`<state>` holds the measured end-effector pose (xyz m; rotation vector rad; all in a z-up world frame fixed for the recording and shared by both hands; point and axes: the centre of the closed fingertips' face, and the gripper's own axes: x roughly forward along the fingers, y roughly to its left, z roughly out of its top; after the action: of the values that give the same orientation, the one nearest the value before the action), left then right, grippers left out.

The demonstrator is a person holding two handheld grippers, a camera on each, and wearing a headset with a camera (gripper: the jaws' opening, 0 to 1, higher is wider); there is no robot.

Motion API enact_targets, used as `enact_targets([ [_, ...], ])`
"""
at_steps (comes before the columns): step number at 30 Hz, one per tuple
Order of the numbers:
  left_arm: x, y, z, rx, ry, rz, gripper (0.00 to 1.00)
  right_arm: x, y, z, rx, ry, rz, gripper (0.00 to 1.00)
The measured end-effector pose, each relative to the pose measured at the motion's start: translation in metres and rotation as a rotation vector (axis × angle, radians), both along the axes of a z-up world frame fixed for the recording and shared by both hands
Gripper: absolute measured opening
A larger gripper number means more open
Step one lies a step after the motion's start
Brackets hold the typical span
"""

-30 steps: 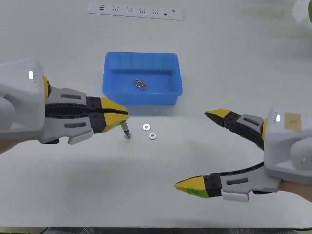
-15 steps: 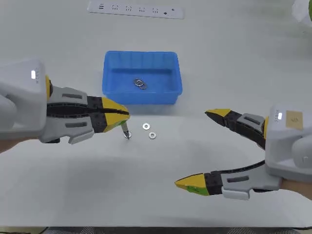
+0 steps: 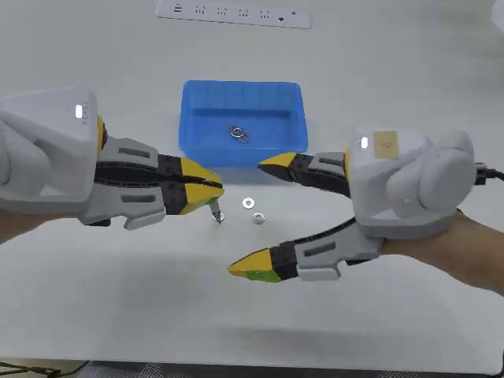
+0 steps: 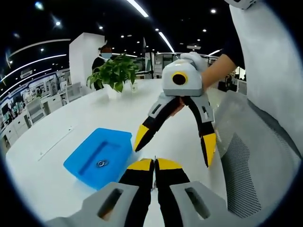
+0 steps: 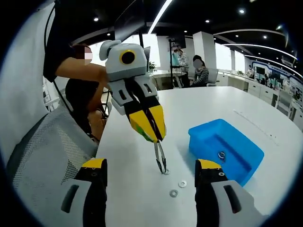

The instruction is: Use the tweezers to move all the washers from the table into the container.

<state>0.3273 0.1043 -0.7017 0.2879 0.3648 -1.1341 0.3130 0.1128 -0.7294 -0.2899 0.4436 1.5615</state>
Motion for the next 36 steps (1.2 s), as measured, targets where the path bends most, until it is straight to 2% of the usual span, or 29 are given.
enact_targets([
  [5, -0.001, -0.003, -0.001, 0.002, 0.003, -0.008, 0.05, 0.001, 0.012, -0.01, -0.02, 0.012, 0.056, 0.63],
  [10, -0.002, -0.005, -0.001, 0.004, 0.009, -0.015, 0.05, 0.0, 0.018, -0.022, -0.043, 0.037, 0.104, 0.45],
  [15, 0.0, -0.006, -0.002, 0.006, 0.009, -0.014, 0.05, 0.006, 0.022, -0.033, -0.07, -0.001, 0.145, 0.26],
  [17, 0.001, -0.006, -0.002, 0.005, 0.011, -0.015, 0.05, 0.007, 0.023, -0.039, -0.089, -0.014, 0.168, 0.25],
  [19, 0.001, -0.006, -0.002, 0.006, 0.012, -0.015, 0.05, 0.006, 0.023, -0.043, -0.109, -0.031, 0.198, 0.2],
  [20, 0.001, -0.006, -0.003, 0.006, 0.016, -0.018, 0.05, 0.007, 0.024, -0.044, -0.114, -0.066, 0.212, 0.17],
  [24, 0.001, -0.006, -0.003, 0.01, 0.014, -0.018, 0.05, 0.01, 0.025, -0.043, -0.121, -0.103, 0.233, 0.12],
  [28, 0.001, -0.004, -0.003, 0.015, 0.015, -0.019, 0.05, 0.009, 0.025, -0.044, -0.13, -0.141, 0.249, 0.11],
  [32, 0.001, -0.002, -0.004, 0.024, 0.016, -0.013, 0.05, 0.009, 0.025, -0.044, -0.134, -0.159, 0.251, 0.1],
  [34, 0.001, -0.002, -0.003, 0.044, -0.009, -0.008, 0.06, 0.009, 0.026, -0.044, -0.136, -0.169, 0.25, 0.1],
  [36, 0.002, -0.002, -0.003, 0.041, -0.003, 0.002, 0.06, 0.01, 0.025, -0.044, -0.134, -0.163, 0.243, 0.1],
])
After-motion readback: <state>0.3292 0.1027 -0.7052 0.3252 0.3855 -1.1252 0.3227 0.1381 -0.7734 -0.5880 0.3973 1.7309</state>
